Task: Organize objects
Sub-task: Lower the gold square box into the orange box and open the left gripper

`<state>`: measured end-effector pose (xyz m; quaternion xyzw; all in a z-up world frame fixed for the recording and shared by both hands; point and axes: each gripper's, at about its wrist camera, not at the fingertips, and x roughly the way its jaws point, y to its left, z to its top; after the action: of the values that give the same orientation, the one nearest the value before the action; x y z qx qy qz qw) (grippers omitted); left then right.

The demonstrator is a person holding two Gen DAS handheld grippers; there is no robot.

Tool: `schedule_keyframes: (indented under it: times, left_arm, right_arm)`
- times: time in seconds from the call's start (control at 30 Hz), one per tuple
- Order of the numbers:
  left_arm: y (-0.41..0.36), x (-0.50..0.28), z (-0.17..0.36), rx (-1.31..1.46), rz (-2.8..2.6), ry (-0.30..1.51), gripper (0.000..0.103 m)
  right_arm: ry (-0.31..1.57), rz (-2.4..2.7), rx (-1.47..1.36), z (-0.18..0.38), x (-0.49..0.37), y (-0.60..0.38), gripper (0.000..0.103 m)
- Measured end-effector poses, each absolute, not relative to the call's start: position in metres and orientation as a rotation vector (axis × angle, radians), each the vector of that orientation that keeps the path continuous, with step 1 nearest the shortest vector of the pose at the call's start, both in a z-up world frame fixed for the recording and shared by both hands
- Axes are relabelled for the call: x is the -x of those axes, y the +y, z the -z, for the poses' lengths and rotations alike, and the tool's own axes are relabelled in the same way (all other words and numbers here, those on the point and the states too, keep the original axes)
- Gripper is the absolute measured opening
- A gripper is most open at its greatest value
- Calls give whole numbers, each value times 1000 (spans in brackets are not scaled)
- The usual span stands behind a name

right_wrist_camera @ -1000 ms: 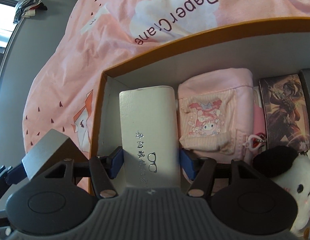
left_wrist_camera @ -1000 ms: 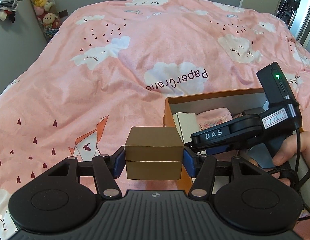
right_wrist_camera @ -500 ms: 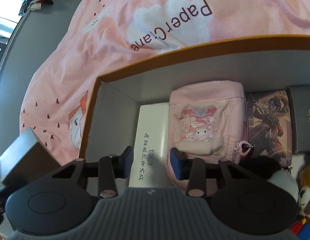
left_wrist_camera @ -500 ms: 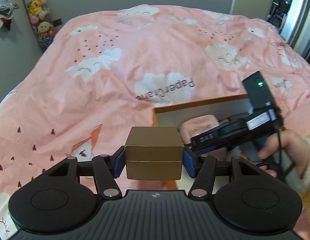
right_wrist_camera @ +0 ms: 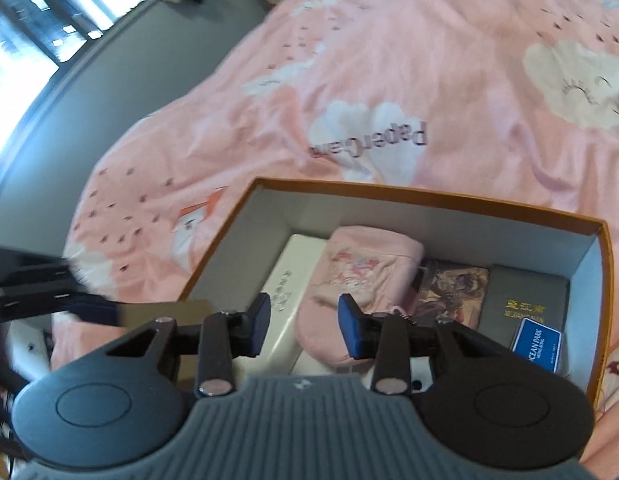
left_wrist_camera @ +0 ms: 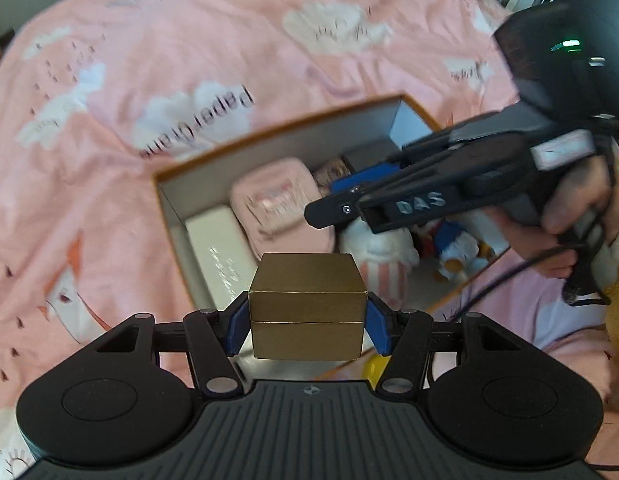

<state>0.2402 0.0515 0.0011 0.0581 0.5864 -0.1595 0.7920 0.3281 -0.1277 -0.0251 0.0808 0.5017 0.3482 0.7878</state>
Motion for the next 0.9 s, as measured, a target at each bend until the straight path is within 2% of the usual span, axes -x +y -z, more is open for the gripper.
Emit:
schedule_keyframes:
  times: [0.03,0.1,0.3,0.73,0.9]
  left_arm:
    - [52,-242,3,-119,335,1281,67]
    - [52,-245,10,-110,317,1313,67]
    - [59,-254,25,-49,265,1394,67]
    - [74,-264,60,60,188,1539,67]
    - [76,-262,61,65,220,1541,71]
  right_arm:
    - [1079,-775,-171,25,-324,-130,36]
    - [1085,-826,-171,28,-320,-127,26]
    - [1161,-927,-196,48,-322,-112,17]
    - [1385,-1043,-146,98,-337,-70,15]
    - [1415,-1058,-113,105,-338,-61,15]
